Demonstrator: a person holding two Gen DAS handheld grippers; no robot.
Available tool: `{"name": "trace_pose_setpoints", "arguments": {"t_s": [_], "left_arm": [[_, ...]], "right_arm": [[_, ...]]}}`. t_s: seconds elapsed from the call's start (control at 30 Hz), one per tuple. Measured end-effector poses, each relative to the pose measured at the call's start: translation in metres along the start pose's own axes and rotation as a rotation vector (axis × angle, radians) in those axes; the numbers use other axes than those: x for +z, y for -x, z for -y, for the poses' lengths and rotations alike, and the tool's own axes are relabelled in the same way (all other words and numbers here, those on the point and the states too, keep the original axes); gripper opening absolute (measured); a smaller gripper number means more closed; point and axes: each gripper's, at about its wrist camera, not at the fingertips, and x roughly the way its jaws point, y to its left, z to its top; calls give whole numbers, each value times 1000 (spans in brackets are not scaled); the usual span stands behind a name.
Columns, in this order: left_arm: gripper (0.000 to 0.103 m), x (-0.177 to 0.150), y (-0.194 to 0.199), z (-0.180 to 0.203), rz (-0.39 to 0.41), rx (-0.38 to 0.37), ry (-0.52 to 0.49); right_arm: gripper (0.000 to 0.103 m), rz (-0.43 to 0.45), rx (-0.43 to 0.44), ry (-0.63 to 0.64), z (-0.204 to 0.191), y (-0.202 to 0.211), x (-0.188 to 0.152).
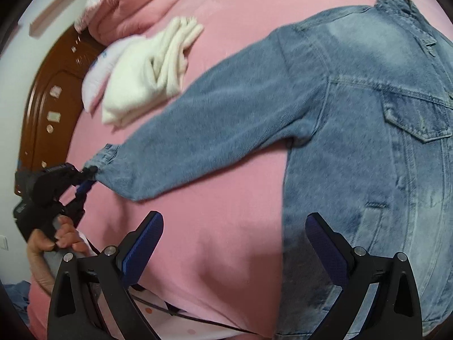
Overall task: Fold large clothes
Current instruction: 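Grasp the cuff of the sleeve with the left tool and lift it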
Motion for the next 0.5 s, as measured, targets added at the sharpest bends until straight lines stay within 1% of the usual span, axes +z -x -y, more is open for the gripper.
{"name": "trace_pose_setpoints", "arguments": {"t_s": [0.07,0.13,0.17,0.3,0.4,0.5], "left_arm": [[9,-13,13,35,17,-25,-41],[9,-34,22,69,10,-72,-71],[9,-50,25,92,-3,-107,-99],[9,-110,36,163,-44,-200,-224],[9,-160,31,211,-96,-253,-305],[9,-216,20,254,-130,-290,-418]], "right_arm": [[102,24,15,-11,14,13,3],[102,39,21,-30,36,24,5],[102,46,17,-43,48,29,5],[102,77,4,-113,117,67,9],[102,111,-24,-148,169,89,16],[102,153,-63,-177,221,114,26]]}}
